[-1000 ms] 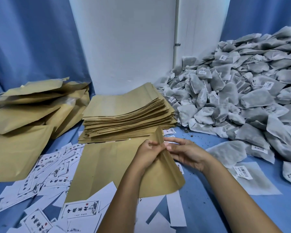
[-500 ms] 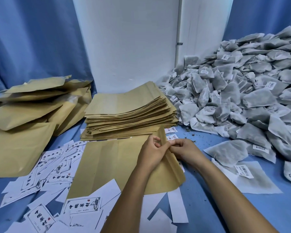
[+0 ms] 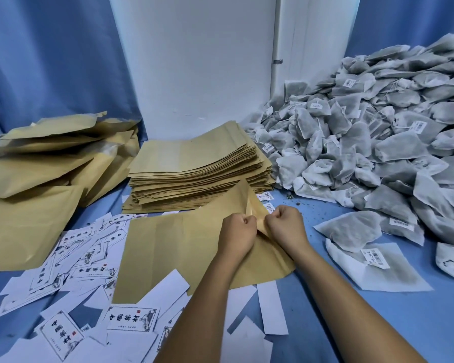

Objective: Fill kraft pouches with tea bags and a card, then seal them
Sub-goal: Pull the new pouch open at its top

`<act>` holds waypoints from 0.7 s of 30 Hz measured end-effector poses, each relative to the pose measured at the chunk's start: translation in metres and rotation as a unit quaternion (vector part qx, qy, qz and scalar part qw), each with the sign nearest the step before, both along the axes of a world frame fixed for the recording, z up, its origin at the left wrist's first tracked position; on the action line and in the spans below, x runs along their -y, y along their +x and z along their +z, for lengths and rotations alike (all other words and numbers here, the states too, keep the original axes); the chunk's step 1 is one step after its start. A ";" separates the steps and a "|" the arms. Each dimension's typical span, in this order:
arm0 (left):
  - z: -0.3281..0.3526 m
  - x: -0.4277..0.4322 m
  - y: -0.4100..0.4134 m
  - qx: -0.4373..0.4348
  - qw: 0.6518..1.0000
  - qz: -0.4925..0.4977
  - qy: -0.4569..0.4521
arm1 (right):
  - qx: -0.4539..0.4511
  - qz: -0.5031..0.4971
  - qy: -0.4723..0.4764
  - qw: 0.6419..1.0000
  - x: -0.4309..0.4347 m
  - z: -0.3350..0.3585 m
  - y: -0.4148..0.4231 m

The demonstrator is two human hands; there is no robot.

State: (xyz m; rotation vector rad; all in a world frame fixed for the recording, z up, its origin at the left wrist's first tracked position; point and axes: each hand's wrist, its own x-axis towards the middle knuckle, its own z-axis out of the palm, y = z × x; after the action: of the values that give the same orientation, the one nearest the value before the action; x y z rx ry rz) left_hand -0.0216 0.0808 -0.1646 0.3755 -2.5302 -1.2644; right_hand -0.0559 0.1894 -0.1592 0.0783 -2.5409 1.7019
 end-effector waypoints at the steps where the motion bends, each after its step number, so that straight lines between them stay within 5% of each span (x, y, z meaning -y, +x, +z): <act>1: 0.000 0.000 0.000 -0.008 1.000 0.009 0.009 | -0.005 -0.014 0.005 1.000 -0.001 0.000 -0.003; 4: 0.000 0.001 0.004 -0.033 0.999 0.019 0.007 | -0.017 -0.018 0.043 0.999 -0.004 0.000 -0.004; 10: 0.002 -0.005 0.004 -0.120 0.992 0.003 -0.047 | -0.243 0.110 0.217 0.939 -0.004 0.013 0.012; 21: 0.007 -0.005 0.010 -0.283 0.937 -0.121 -0.164 | -0.096 0.211 0.135 0.963 -0.020 0.031 0.011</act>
State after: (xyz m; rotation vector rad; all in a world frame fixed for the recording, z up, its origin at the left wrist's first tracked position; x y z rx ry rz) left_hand -0.0113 0.0859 -0.1580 -0.3419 -2.2503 -0.8308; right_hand -0.0449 0.2098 -0.1285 0.8124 -2.7193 1.3516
